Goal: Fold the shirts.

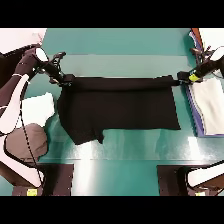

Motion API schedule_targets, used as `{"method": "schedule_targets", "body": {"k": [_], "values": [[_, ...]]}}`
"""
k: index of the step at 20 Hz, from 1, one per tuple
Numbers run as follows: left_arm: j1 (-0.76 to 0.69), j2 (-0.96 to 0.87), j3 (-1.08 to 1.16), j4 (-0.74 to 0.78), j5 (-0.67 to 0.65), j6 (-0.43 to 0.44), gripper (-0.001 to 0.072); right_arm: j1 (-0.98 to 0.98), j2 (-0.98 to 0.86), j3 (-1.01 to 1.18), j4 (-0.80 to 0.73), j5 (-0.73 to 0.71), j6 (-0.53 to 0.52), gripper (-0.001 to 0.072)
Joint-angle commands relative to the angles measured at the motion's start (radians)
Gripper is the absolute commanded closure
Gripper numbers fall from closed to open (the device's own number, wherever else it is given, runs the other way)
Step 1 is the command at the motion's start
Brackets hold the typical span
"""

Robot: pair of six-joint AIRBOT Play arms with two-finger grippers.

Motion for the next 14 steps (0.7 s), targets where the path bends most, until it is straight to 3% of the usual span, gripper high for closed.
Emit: {"method": "schedule_targets", "body": {"k": [1,2,7,14], "values": [[-0.009,0.003,-0.039,0.006,0.005,-0.024,0.0167,0.001,0.027,-0.101,0.043,-0.046,0.004,0.0435],[-0.009,0.01,-0.039,0.013,-0.016,-0.037,0.016,-0.006,0.032,-0.1,0.074,-0.031,0.004,0.0341],[-0.009,0.205,-0.117,0.159,-0.111,-0.037,0.0158,-0.071,0.195,-0.167,0.117,0.088,-0.05,0.0341],[-0.009,0.651,-0.738,0.068,-0.023,-0.079,0.0158,-0.166,0.544,-0.543,0.118,0.068,-0.08,0.0342]]}}
